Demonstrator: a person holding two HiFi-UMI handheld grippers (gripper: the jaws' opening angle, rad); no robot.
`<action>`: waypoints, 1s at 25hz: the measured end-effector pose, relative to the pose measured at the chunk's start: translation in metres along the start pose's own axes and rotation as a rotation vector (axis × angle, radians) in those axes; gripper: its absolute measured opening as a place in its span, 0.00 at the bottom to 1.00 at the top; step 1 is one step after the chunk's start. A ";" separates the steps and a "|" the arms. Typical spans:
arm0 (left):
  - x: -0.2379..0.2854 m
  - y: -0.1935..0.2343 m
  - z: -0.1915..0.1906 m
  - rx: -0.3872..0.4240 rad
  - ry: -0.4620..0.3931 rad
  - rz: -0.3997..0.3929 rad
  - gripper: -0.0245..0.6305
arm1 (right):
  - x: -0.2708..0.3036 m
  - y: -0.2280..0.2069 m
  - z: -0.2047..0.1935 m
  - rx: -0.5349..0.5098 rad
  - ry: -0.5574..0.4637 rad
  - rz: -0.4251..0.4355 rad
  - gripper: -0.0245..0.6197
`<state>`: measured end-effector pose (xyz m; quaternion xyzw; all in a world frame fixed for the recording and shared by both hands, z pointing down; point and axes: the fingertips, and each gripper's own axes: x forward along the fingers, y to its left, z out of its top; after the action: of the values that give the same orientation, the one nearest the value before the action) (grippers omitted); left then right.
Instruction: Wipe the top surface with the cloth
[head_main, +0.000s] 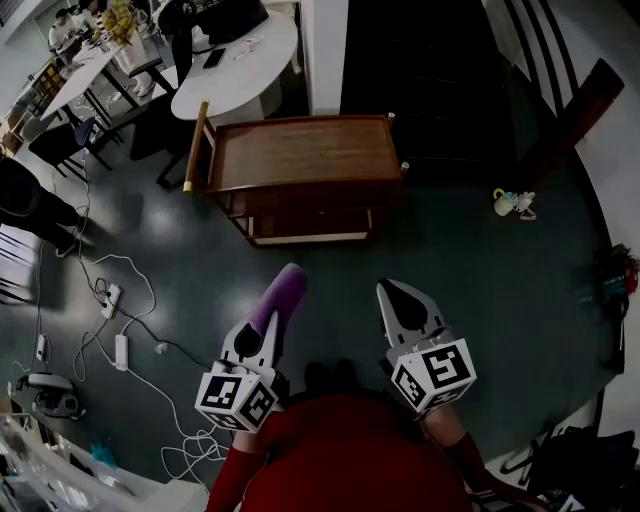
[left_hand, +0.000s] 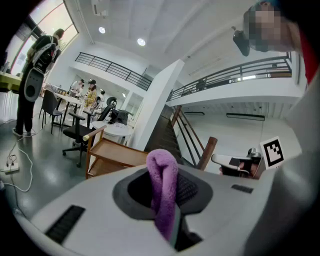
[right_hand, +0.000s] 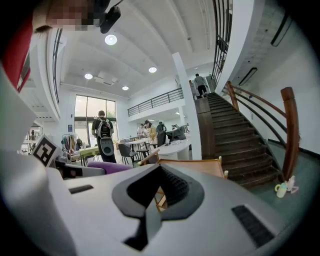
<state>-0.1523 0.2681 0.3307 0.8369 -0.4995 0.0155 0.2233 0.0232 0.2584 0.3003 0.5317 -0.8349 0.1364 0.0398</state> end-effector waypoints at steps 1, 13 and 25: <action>0.000 0.000 -0.001 0.000 0.000 0.000 0.14 | -0.001 0.000 0.000 -0.001 0.000 -0.001 0.06; -0.004 -0.002 -0.002 -0.006 -0.005 -0.005 0.14 | -0.005 0.002 0.000 0.004 -0.013 0.004 0.06; -0.008 0.002 -0.003 -0.022 -0.002 -0.003 0.14 | -0.006 0.007 0.003 0.029 -0.039 0.021 0.06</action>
<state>-0.1572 0.2752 0.3325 0.8351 -0.4987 0.0090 0.2320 0.0199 0.2656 0.2946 0.5261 -0.8390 0.1385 0.0142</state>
